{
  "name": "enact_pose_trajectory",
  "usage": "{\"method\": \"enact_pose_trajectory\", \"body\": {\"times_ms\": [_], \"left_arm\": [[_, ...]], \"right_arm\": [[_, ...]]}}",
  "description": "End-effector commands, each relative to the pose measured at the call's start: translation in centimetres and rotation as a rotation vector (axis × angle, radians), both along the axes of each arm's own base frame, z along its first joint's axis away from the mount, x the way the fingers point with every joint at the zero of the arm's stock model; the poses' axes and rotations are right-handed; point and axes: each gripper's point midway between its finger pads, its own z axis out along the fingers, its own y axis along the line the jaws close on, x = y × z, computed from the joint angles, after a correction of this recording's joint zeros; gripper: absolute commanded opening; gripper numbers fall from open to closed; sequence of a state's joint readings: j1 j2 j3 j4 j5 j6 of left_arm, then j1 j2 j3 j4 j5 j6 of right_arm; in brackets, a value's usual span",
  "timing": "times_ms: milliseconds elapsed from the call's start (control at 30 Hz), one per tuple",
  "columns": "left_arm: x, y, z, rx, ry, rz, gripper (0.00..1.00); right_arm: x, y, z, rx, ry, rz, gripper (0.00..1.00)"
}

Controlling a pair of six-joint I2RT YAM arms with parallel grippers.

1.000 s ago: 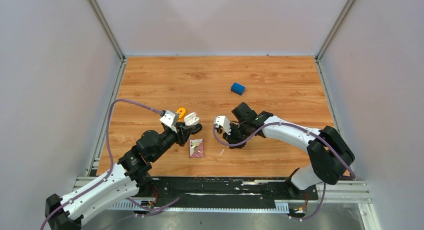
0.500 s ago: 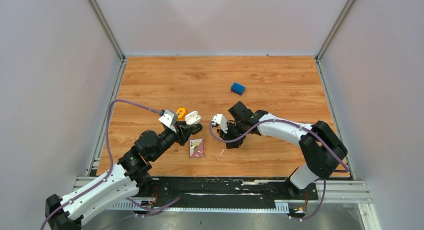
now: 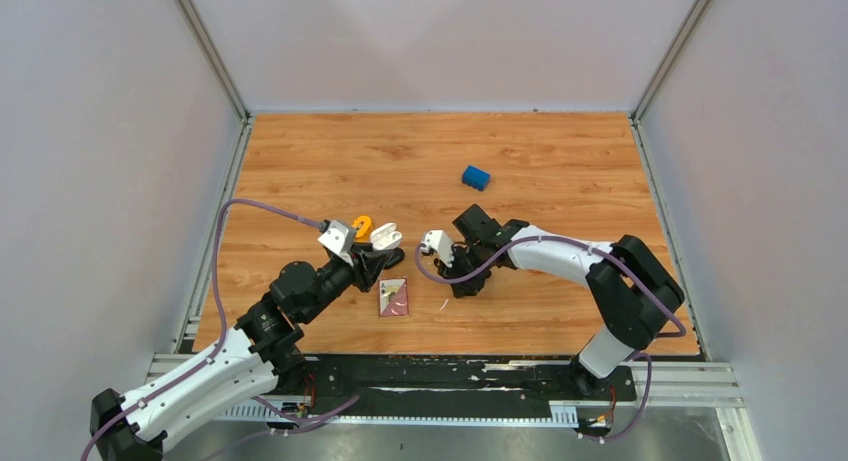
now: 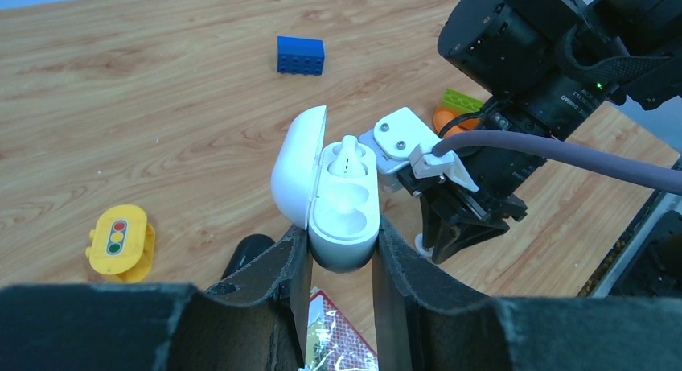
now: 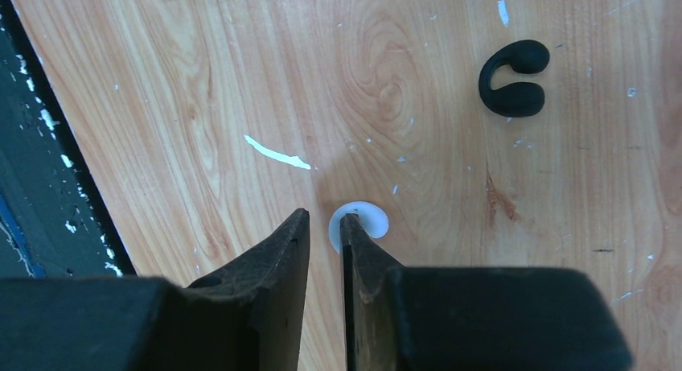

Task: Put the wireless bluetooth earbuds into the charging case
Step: Pick up the earbud from the center of the board.

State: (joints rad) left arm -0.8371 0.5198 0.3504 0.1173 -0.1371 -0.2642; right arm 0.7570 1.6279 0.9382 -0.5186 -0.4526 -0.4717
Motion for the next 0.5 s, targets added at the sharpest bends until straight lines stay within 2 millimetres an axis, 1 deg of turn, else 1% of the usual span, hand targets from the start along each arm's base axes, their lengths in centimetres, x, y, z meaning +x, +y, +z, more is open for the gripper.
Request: {"method": "enact_pose_trajectory", "body": {"times_ms": [0,267,467], "left_arm": [[0.0,-0.3,3.0,-0.072,-0.054,-0.009,0.0],[0.0,-0.2,2.8,-0.072,-0.051,-0.009,0.0],[-0.1,-0.3,2.7,-0.073,-0.05,-0.011,0.0]], "right_arm": [[1.6,0.4,0.7,-0.009,-0.055,-0.028,0.21],[3.2,-0.4,0.9,-0.05,-0.143,-0.079,0.21],[4.5,-0.9,1.4,-0.066,-0.213,-0.118,0.14]]}}
